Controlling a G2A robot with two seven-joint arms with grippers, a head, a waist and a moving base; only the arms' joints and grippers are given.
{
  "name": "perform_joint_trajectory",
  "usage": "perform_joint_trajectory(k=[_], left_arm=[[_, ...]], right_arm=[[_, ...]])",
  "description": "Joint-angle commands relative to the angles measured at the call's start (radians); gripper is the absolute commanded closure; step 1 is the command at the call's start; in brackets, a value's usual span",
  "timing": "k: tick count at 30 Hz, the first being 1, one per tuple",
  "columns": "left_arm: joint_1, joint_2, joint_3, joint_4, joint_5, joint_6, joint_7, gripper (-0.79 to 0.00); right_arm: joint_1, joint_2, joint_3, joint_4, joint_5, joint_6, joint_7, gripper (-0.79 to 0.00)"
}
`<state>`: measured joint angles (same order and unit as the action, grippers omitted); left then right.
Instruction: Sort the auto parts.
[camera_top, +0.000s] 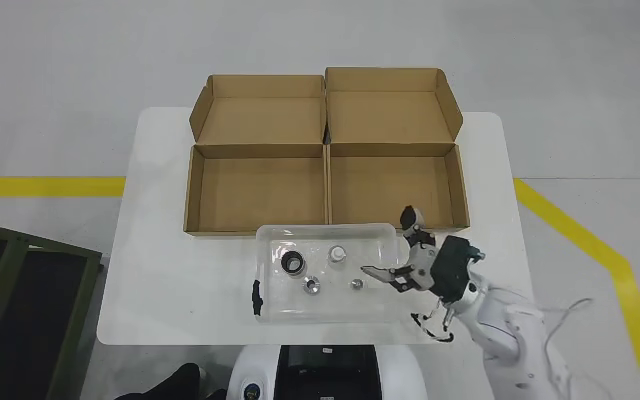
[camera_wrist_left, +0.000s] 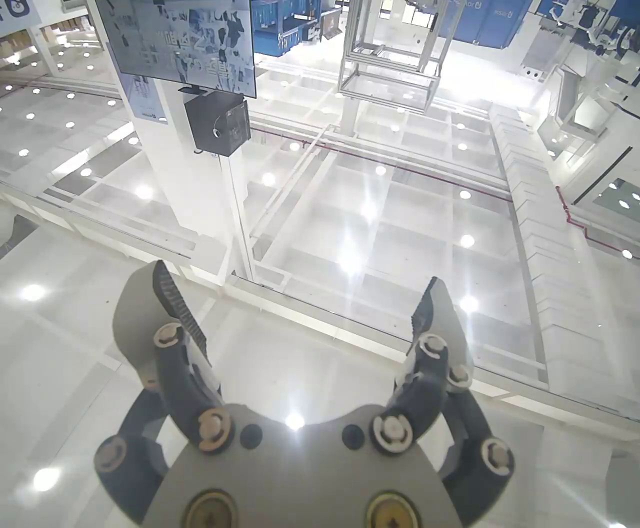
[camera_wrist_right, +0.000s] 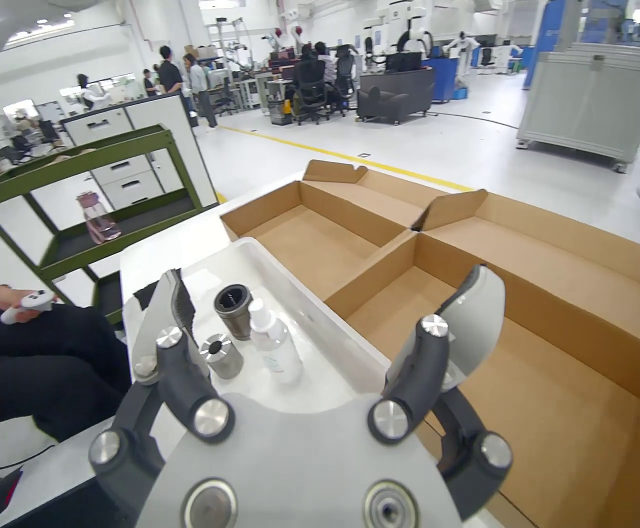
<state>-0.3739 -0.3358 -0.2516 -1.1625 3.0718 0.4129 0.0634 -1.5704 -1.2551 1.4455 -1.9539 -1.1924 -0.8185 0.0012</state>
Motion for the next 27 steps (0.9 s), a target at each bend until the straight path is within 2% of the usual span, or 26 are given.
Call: perform_joint_trajectory(k=[1,9,21,22,24,27], left_arm=[[0.0,0.0,0.0,0.0,0.0,0.0,0.0,-0.785],[0.0,0.0,0.0,0.0,0.0,0.0,0.0,-0.785],[0.0,0.0,0.0,0.0,0.0,0.0,0.0,-0.785],[0.0,0.0,0.0,0.0,0.0,0.0,0.0,-0.785],[0.0,0.0,0.0,0.0,0.0,0.0,0.0,-0.785],[0.0,0.0,0.0,0.0,0.0,0.0,0.0,-0.785]], right_arm=[[0.043,0.0,-0.044,0.017,0.004,-0.024,0.026,-0.785],[0.146,0.004,-0.159,0.068,-0.077,-0.118,0.109,-0.785],[0.184,0.032,-0.158,0.081,-0.186,-0.194,0.231,-0.785],[0.186,0.034,-0.164,0.082,-0.181,-0.194,0.238,-0.767],[0.19,0.038,-0.173,0.089,-0.169,-0.194,0.249,-0.665],[0.199,0.043,-0.184,0.103,-0.158,-0.194,0.265,-0.699]])
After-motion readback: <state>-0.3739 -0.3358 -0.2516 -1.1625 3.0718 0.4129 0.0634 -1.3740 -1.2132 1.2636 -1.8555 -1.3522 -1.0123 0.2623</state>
